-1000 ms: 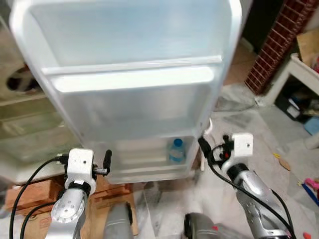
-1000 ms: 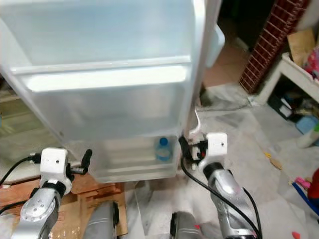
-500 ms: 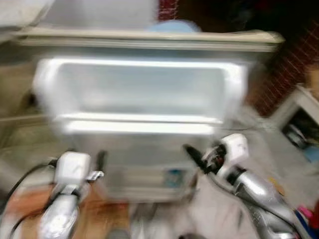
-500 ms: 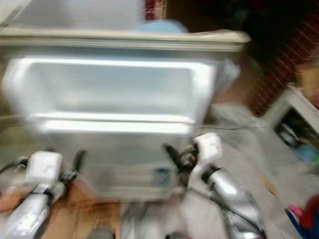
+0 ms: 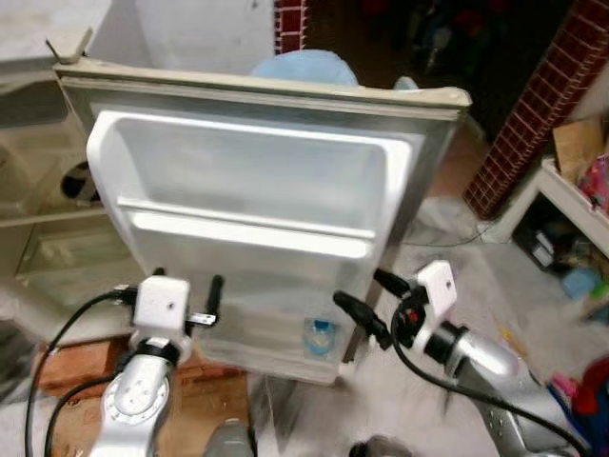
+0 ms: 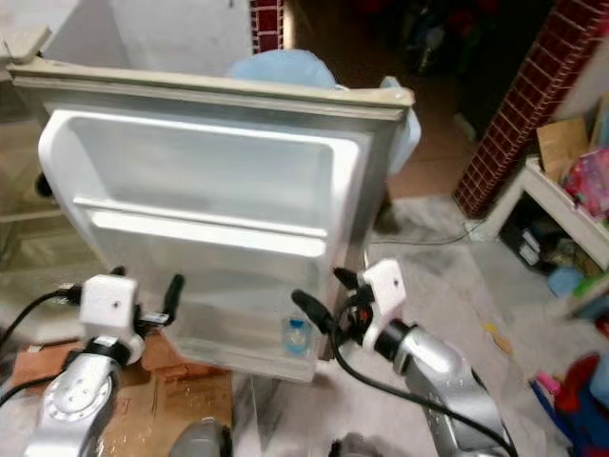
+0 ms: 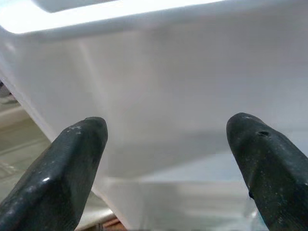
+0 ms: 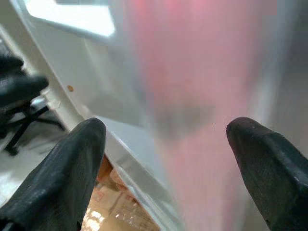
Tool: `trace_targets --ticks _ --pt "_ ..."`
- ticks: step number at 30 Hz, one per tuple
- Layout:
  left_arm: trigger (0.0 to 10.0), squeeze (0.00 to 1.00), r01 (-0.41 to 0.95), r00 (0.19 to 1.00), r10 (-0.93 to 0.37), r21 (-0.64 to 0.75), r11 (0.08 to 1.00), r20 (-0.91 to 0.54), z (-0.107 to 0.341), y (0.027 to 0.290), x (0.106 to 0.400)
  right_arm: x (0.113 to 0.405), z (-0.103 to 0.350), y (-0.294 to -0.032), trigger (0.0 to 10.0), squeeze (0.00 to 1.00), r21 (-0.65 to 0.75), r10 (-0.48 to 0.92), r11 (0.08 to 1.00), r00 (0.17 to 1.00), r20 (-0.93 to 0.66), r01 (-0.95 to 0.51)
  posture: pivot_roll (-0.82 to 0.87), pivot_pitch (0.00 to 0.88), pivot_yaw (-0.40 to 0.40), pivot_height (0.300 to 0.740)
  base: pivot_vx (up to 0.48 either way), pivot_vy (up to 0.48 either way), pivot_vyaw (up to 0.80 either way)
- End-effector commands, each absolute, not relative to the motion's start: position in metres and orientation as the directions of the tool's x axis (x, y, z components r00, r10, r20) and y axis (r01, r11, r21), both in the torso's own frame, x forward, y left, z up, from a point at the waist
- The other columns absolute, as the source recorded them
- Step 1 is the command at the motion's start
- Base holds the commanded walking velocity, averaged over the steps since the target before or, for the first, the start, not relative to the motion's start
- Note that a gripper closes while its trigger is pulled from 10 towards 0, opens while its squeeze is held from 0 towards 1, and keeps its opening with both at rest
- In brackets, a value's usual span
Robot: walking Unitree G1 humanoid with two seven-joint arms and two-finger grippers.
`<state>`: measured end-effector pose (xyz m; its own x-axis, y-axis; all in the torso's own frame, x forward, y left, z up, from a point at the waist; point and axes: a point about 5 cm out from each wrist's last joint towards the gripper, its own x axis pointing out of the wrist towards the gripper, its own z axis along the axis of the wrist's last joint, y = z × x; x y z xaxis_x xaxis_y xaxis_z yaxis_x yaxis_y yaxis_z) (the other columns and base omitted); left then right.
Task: Restocking fridge
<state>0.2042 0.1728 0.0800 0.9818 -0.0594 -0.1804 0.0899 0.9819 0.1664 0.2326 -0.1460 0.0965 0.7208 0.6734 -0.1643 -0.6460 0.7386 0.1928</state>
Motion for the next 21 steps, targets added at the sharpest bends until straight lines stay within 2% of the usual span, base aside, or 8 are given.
trace_targets --ticks 1,10,12,14,18,21 --pt "10.0 0.00 0.087 0.983 -0.055 0.184 0.979 -0.173 0.082 0.176 0.207 0.235 0.095 -0.149 10.0 0.00 0.184 0.661 0.751 0.726 -0.192 -0.635 0.04 0.000 0.005 0.740 0.000 0.000 0.00" --pt "10.0 0.00 0.086 0.986 -0.058 0.178 0.980 -0.156 0.084 0.176 0.209 0.244 0.096 -0.154 10.0 0.00 0.212 0.629 0.775 0.760 -0.164 -0.596 0.04 0.000 0.008 0.740 0.000 0.000 0.00" --pt "10.0 0.00 0.057 0.988 -0.029 0.181 0.982 -0.152 0.084 0.178 0.210 0.248 0.096 -0.156 10.0 0.00 0.196 0.610 0.790 0.776 -0.162 -0.580 0.05 0.000 0.007 0.740 0.000 0.000 0.00" --pt "10.0 0.00 0.022 0.987 0.004 0.156 0.988 -0.163 0.084 0.182 0.211 0.258 0.098 -0.164 10.0 0.00 0.176 0.535 0.842 0.831 -0.151 -0.510 0.05 0.000 0.003 0.740 0.000 0.000 0.00" --pt "10.0 0.00 -0.009 0.985 0.036 0.159 0.987 -0.169 0.085 0.187 0.215 0.268 0.104 -0.168 10.0 0.00 0.211 0.473 0.871 0.873 -0.120 -0.443 0.06 0.000 -0.004 0.740 0.000 0.000 0.00" --pt "10.0 0.00 -0.018 0.986 0.043 0.154 0.988 -0.163 0.087 0.187 0.218 0.272 0.111 -0.169 10.0 0.00 0.180 0.462 0.877 0.884 -0.065 -0.445 0.06 0.000 -0.005 0.740 0.000 0.000 0.00"
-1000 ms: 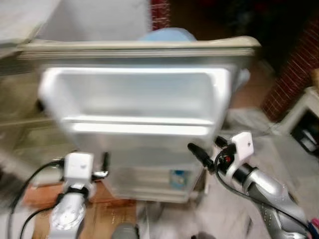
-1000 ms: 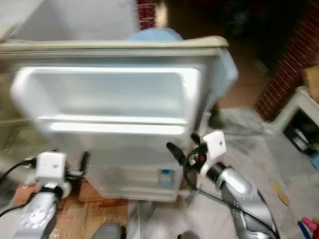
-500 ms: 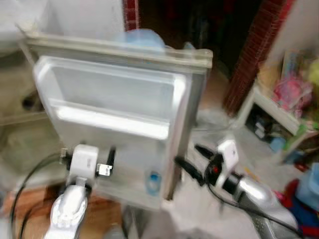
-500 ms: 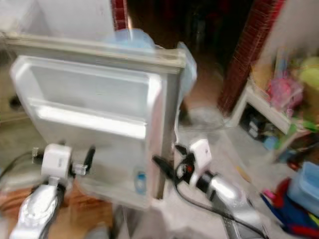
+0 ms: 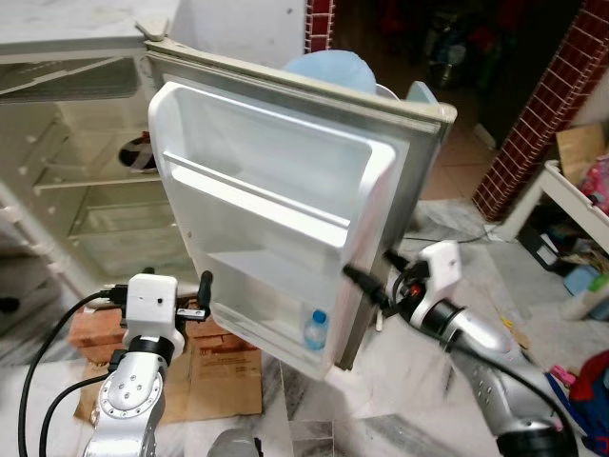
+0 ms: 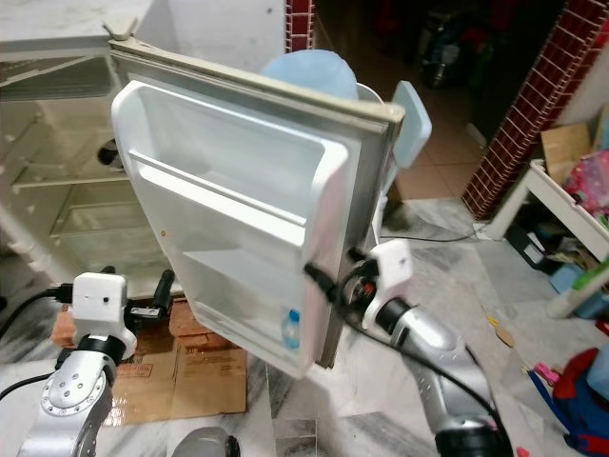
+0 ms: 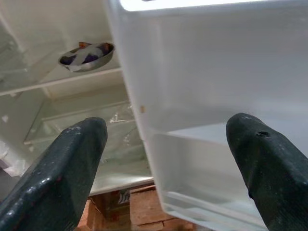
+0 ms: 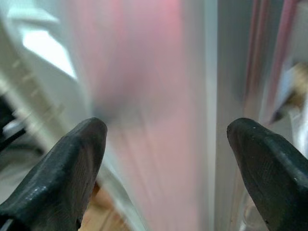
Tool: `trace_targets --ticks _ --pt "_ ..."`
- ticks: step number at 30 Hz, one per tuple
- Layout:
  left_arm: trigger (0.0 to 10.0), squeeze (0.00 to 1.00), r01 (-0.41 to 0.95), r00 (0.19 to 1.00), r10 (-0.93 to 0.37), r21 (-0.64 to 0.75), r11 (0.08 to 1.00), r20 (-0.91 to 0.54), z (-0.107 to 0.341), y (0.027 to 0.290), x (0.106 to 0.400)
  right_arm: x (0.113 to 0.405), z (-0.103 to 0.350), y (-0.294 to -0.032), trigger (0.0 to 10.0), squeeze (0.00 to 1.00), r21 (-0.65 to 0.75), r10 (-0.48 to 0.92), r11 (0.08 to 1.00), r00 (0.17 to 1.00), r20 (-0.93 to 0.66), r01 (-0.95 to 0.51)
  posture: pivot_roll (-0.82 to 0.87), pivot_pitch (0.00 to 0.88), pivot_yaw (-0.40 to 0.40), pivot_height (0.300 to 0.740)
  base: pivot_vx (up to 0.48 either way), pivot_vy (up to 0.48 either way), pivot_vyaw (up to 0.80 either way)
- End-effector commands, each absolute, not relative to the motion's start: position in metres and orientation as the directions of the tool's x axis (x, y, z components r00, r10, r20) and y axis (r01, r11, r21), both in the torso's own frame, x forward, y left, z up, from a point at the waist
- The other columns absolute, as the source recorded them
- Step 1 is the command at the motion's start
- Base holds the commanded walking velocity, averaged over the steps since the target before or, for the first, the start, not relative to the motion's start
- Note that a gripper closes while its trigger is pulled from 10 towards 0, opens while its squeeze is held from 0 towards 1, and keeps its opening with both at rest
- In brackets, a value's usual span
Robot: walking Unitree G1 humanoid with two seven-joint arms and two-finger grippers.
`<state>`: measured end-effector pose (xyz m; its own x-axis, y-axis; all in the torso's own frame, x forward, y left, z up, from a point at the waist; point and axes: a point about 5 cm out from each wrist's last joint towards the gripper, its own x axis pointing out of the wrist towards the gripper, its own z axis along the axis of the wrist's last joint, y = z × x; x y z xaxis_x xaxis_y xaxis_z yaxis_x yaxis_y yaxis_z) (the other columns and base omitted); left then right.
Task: Restocking fridge
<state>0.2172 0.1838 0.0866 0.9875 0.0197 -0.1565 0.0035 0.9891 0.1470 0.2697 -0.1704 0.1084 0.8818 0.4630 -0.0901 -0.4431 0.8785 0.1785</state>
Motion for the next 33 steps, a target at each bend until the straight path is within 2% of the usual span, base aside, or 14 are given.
trace_targets --ticks 1,14,24,25,32,33 --pt "10.0 0.00 -0.018 0.986 0.042 0.148 0.989 -0.161 0.088 0.187 0.219 0.275 0.113 -0.170 10.0 0.00 0.172 0.434 0.891 0.899 -0.054 -0.420 0.06 0.000 -0.005 0.740 0.000 0.000 0.00" --pt "10.0 0.00 -0.032 0.985 0.058 0.156 0.987 -0.163 0.089 0.187 0.221 0.281 0.104 -0.171 10.0 0.00 0.149 0.407 0.908 0.909 -0.088 -0.392 0.07 0.000 -0.004 0.740 0.000 0.000 0.00" --pt "10.0 0.00 -0.044 0.982 0.072 0.158 0.986 -0.175 0.088 0.189 0.221 0.285 0.106 -0.169 10.0 0.00 0.146 0.389 0.915 0.919 -0.061 -0.377 0.07 0.000 0.002 0.740 0.000 -0.426 0.00" --pt "10.0 0.00 -0.044 0.982 0.073 0.159 0.986 -0.176 0.088 0.189 0.221 0.285 0.106 -0.169 10.0 1.00 0.137 0.388 0.916 0.920 -0.059 -0.378 0.07 0.000 0.003 0.740 0.000 -0.480 0.00" --pt "10.0 0.00 -0.052 0.978 0.081 0.155 0.987 -0.190 0.087 0.189 0.222 0.286 0.104 -0.169 10.0 1.00 0.113 0.387 0.919 0.919 -0.070 -0.378 0.07 0.000 0.003 0.740 0.000 -0.480 0.00" --pt "10.0 0.00 -0.053 0.978 0.082 0.156 0.986 -0.190 0.087 0.189 0.221 0.285 0.104 -0.168 10.0 0.21 0.114 0.394 0.916 0.916 -0.073 -0.385 0.07 0.000 0.003 0.740 0.000 -0.330 0.00"
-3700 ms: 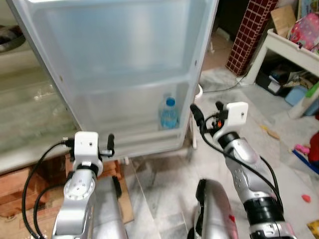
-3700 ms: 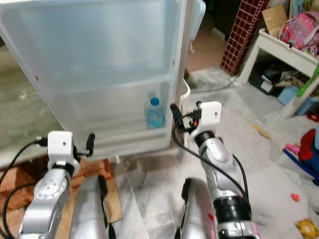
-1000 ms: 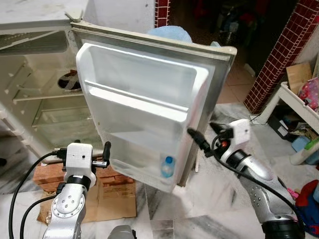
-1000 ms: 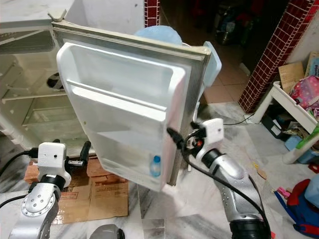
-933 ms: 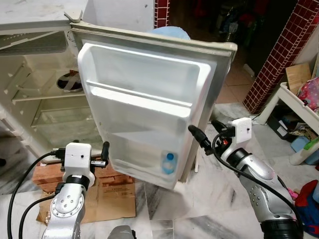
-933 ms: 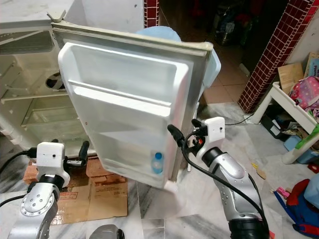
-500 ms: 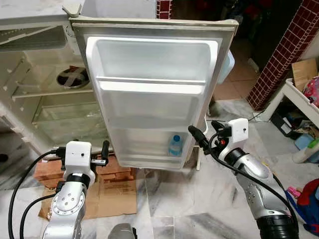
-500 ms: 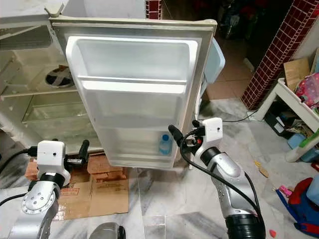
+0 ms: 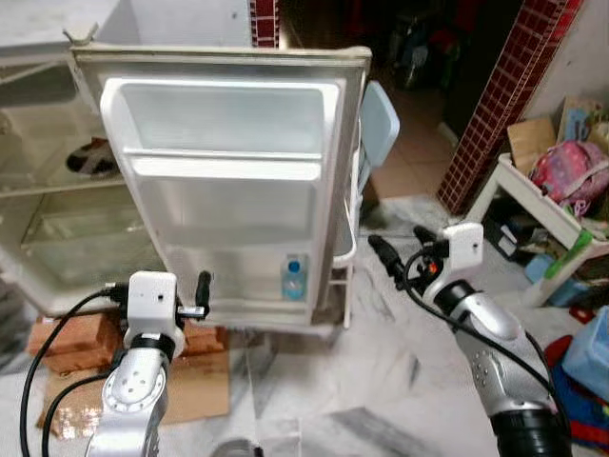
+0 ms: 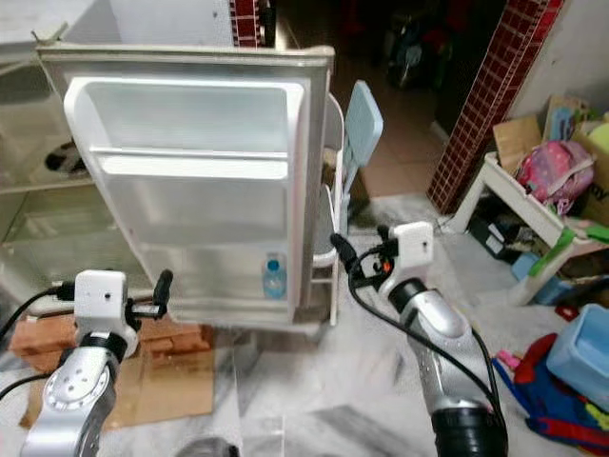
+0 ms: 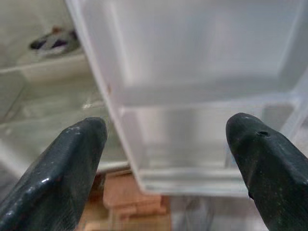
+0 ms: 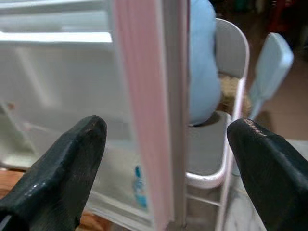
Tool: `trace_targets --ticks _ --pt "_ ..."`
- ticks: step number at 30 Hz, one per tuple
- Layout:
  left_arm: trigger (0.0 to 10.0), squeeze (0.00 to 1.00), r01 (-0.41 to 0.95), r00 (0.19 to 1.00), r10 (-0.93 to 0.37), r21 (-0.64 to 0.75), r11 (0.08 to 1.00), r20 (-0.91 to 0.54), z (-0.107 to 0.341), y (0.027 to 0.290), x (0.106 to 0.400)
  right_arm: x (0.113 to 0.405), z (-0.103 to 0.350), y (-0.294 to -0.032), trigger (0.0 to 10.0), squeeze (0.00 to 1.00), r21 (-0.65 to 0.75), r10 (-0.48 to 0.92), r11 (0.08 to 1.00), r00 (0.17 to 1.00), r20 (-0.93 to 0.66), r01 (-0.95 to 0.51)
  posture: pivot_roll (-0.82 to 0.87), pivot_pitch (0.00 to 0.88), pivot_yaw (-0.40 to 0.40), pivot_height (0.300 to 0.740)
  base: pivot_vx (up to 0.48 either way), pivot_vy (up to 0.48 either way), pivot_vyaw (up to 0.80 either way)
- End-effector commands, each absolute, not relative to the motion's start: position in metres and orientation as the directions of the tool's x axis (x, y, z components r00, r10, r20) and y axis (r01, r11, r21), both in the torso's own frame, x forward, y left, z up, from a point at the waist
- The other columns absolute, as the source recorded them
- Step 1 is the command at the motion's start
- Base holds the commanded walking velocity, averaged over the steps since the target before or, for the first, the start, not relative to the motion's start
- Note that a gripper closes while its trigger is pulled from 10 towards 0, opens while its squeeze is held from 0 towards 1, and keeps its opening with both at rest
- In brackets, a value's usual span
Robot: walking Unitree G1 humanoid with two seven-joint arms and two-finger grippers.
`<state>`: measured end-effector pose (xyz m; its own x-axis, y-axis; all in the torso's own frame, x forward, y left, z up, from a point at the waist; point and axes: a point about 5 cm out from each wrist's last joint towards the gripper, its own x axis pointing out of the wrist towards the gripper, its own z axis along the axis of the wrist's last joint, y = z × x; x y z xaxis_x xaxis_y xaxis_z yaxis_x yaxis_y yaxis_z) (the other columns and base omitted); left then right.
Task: Restocking fridge
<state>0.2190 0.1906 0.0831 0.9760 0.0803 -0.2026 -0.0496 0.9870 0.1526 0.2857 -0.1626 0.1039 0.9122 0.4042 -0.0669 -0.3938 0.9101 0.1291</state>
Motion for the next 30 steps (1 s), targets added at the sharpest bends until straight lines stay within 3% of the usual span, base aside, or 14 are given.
trace_targets --ticks 1,6,15,18,30 --pt "10.0 0.00 -0.053 0.978 0.083 0.156 0.986 -0.190 0.087 0.190 0.221 0.285 0.104 -0.168 10.0 0.00 0.115 0.399 0.914 0.914 -0.075 -0.389 0.07 0.000 0.002 0.740 0.000 -0.315 0.00" --pt "10.0 0.00 -0.068 0.980 0.094 0.147 0.987 -0.176 0.088 0.191 0.222 0.286 0.109 -0.165 10.0 0.00 0.087 0.414 0.908 0.909 -0.041 -0.409 0.07 0.000 0.000 0.740 0.000 -0.058 0.00" --pt "10.0 0.00 -0.124 0.975 0.144 0.126 0.984 -0.167 0.090 0.198 0.225 0.295 0.120 -0.163 10.0 0.00 0.041 0.337 0.941 0.941 0.010 -0.337 0.07 0.000 0.001 0.740 0.000 0.000 0.65" --pt "10.0 0.00 -0.094 0.981 0.104 0.065 0.993 -0.167 0.091 0.193 0.225 0.297 0.124 -0.160 10.0 0.00 0.021 0.318 0.948 0.948 0.031 -0.318 0.06 0.000 0.000 0.740 0.354 0.000 0.34" --pt "10.0 0.00 -0.107 0.977 0.119 0.074 0.992 -0.175 0.089 0.194 0.225 0.298 0.128 -0.158 10.0 0.00 0.006 0.310 0.950 0.949 0.058 -0.311 0.06 0.000 -0.002 0.740 0.382 0.000 0.21"
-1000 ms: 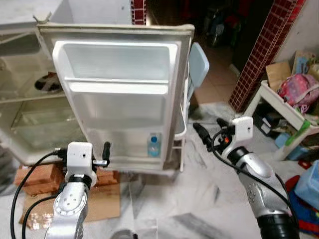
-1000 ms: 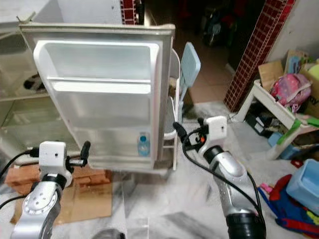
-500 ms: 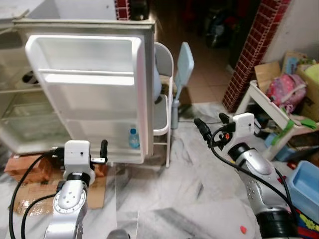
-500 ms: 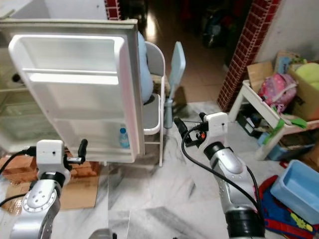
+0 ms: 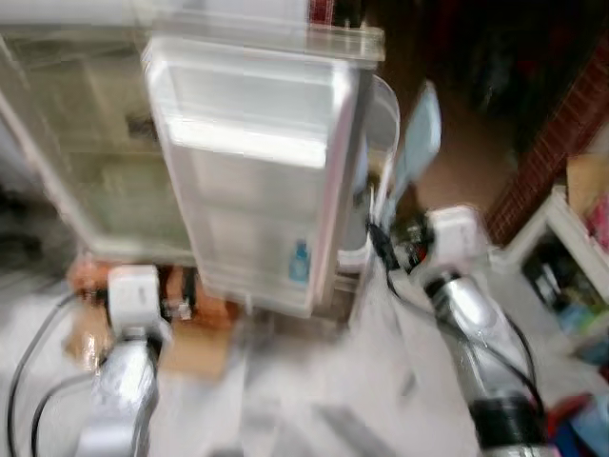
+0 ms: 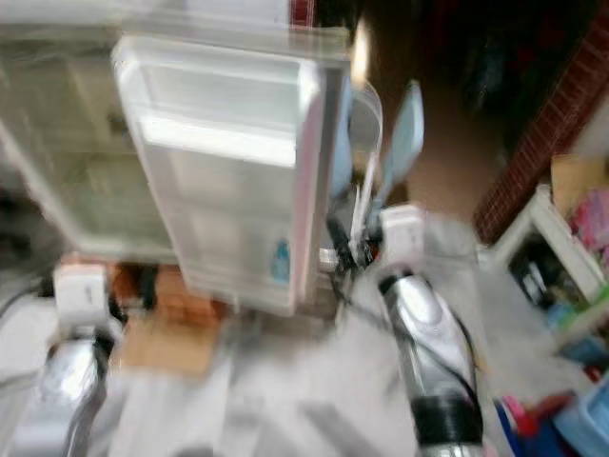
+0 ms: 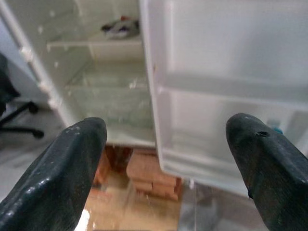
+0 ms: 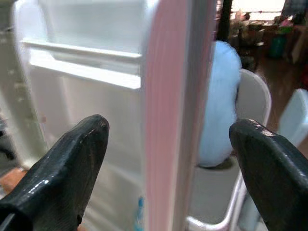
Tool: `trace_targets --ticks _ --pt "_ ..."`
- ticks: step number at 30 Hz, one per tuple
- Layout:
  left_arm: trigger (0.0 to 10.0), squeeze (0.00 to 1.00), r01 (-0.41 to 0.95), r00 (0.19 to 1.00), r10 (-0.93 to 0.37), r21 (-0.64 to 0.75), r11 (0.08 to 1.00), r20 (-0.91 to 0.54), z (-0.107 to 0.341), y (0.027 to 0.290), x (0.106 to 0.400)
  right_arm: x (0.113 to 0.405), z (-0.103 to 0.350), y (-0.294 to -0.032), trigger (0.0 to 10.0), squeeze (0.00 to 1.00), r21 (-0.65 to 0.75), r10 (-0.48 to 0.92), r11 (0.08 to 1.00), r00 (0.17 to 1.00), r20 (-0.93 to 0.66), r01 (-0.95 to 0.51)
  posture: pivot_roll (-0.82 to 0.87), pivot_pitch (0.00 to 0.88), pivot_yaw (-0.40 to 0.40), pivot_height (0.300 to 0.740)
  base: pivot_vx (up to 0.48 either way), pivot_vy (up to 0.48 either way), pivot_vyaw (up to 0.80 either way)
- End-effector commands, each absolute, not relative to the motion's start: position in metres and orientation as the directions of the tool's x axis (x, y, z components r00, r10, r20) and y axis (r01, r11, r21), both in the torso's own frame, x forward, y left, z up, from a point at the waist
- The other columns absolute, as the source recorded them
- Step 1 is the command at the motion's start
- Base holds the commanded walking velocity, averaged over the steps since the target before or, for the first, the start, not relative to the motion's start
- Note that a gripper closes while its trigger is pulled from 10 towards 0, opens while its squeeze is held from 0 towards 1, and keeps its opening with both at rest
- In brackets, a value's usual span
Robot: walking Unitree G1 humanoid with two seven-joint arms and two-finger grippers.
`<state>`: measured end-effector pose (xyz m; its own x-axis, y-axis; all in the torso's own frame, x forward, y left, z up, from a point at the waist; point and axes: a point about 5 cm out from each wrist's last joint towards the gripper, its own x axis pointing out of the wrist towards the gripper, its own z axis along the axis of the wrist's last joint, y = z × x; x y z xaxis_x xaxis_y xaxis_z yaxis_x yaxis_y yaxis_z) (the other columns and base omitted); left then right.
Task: Restocking fridge
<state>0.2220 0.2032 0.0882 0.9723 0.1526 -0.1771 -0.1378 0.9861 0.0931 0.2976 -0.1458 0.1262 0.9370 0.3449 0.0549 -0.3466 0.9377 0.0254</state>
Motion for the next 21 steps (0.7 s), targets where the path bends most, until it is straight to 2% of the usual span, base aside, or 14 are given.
trace_targets --ticks 1,12,14,16,18,21 --pt "10.0 0.00 -0.102 0.979 0.113 0.071 0.992 -0.173 0.089 0.193 0.225 0.298 0.128 -0.157 10.0 0.00 0.005 0.308 0.951 0.949 0.060 -0.309 0.06 0.000 -0.002 0.740 0.454 0.000 0.00" --pt "10.0 0.00 -0.127 0.974 0.139 0.075 0.989 -0.181 0.088 0.196 0.225 0.296 0.129 -0.151 10.0 0.00 -0.028 0.332 0.943 0.941 0.068 -0.331 0.06 0.000 -0.004 0.740 0.456 0.000 0.00" --pt "10.0 0.00 -0.150 0.968 0.163 0.085 0.985 -0.190 0.087 0.197 0.224 0.296 0.128 -0.150 10.0 0.00 -0.021 0.333 0.943 0.941 0.062 -0.332 0.07 0.000 -0.006 0.740 0.150 0.000 0.00" --pt "10.0 0.00 -0.175 0.956 0.187 0.073 0.982 -0.226 0.082 0.199 0.222 0.295 0.128 -0.149 10.0 0.00 -0.021 0.339 0.941 0.938 0.066 -0.339 0.07 0.000 -0.007 0.740 0.000 0.000 0.00" --pt "10.0 0.00 -0.236 0.913 0.232 0.030 0.971 -0.335 0.069 0.207 0.216 0.296 0.130 -0.149 10.0 0.00 -0.025 0.342 0.940 0.936 0.078 -0.341 0.07 0.000 -0.008 0.740 0.000 0.000 0.29" --pt "10.0 0.00 -0.225 0.865 0.234 0.075 0.972 -0.443 0.050 0.216 0.202 0.300 0.132 -0.148 10.0 0.00 -0.037 0.328 0.945 0.941 0.088 -0.326 0.08 0.000 -0.011 0.740 0.000 0.000 0.73"
